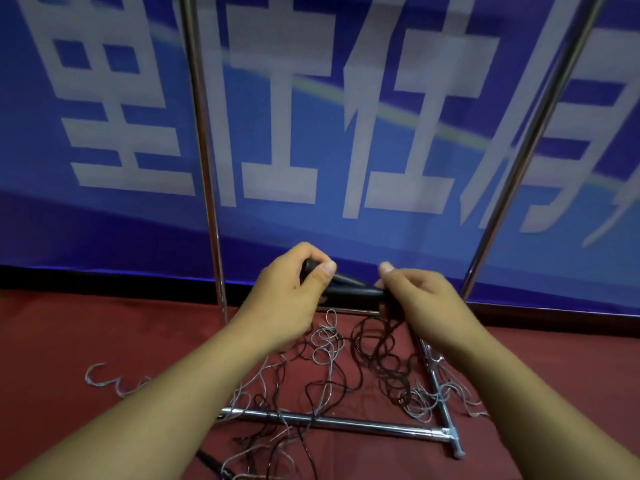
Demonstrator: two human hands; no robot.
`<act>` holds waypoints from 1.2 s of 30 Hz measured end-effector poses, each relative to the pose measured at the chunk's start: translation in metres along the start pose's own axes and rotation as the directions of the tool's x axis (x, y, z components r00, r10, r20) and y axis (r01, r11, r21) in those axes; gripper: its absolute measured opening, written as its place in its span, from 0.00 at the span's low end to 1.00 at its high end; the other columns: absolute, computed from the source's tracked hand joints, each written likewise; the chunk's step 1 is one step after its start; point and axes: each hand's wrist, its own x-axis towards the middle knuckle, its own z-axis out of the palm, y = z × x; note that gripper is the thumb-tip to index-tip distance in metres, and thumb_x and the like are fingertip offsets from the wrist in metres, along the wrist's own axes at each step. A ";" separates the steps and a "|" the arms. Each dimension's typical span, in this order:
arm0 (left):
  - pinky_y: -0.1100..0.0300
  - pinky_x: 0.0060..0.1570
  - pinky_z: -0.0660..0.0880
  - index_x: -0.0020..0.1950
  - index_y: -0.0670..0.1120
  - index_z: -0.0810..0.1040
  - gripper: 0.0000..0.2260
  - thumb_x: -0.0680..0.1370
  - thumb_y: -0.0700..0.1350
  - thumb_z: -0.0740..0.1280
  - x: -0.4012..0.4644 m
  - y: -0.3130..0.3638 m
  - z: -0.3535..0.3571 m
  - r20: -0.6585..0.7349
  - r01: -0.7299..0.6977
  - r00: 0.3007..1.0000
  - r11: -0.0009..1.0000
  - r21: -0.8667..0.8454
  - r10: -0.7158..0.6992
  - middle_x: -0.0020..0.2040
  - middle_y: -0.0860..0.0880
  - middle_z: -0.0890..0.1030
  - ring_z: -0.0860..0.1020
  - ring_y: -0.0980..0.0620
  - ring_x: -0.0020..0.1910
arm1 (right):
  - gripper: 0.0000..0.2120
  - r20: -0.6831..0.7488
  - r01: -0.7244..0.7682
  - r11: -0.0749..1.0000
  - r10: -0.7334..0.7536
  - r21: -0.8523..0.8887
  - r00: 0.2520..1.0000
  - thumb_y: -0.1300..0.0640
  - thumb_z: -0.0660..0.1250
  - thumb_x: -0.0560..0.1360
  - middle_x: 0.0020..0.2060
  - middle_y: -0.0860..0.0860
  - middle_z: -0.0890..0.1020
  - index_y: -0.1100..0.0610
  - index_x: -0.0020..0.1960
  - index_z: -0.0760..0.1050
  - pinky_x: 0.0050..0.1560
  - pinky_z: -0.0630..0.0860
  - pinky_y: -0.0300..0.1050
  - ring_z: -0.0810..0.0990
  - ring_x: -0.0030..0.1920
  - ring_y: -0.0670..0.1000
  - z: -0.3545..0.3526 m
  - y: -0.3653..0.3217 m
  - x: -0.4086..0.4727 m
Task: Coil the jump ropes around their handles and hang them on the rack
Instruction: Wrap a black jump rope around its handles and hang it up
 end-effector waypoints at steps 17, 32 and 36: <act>0.54 0.44 0.72 0.49 0.47 0.81 0.18 0.79 0.61 0.64 -0.006 0.015 0.022 0.253 0.564 0.799 0.536 -0.628 -0.546 0.39 0.48 0.84 0.78 0.51 0.36 | 0.23 0.219 -0.220 0.910 0.148 0.351 0.964 0.43 0.58 0.83 0.24 0.47 0.65 0.61 0.44 0.77 0.32 0.62 0.45 0.62 0.25 0.47 0.053 -0.019 -0.010; 0.52 0.44 0.79 0.47 0.45 0.74 0.14 0.85 0.51 0.58 0.003 0.015 0.010 0.256 0.498 0.785 0.330 -0.802 -0.564 0.39 0.45 0.83 0.82 0.47 0.41 | 0.35 0.563 -0.292 0.942 0.154 0.164 0.812 0.34 0.47 0.81 0.34 0.58 0.82 0.63 0.50 0.79 0.30 0.68 0.40 0.73 0.28 0.50 0.049 -0.015 -0.007; 0.44 0.46 0.80 0.47 0.44 0.74 0.14 0.85 0.51 0.58 0.005 0.007 -0.002 0.212 0.447 0.793 0.309 -0.839 -0.571 0.39 0.45 0.80 0.83 0.45 0.42 | 0.38 0.552 -0.215 0.976 0.158 0.040 0.819 0.31 0.44 0.79 0.35 0.56 0.83 0.57 0.38 0.80 0.45 0.73 0.50 0.79 0.36 0.53 0.043 0.002 0.004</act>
